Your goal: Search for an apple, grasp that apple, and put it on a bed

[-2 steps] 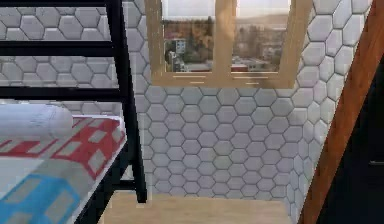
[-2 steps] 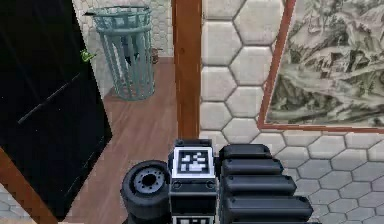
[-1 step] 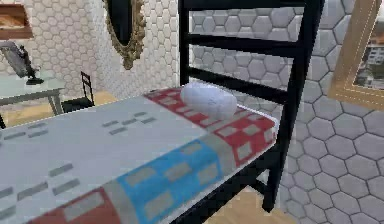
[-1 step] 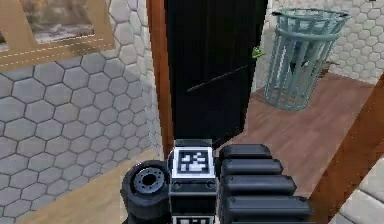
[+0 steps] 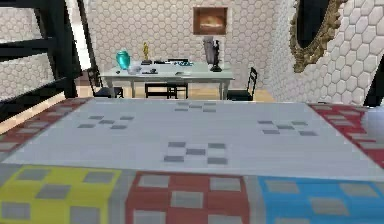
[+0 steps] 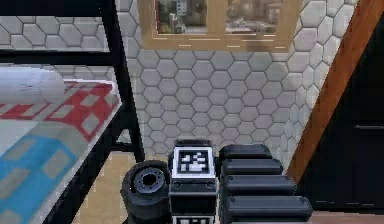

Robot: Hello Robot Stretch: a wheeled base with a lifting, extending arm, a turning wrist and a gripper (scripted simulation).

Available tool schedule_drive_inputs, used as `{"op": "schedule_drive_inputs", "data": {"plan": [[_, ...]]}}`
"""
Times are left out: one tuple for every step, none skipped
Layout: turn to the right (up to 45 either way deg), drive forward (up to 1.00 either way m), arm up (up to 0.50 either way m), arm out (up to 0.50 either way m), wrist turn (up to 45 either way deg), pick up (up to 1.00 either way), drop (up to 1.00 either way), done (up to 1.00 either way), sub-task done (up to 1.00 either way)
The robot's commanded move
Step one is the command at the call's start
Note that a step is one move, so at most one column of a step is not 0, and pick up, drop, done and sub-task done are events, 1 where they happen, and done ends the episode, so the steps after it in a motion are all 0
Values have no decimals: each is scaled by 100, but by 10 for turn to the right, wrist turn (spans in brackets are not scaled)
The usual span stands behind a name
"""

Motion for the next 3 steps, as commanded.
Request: {"op": "schedule_drive_inputs", "data": {"plan": [[-450,0,0,0,0,0,0,0,0],[-300,0,0,0,0,0,0,0,0],[0,0,0,48,0,0,0,0,0]]}}
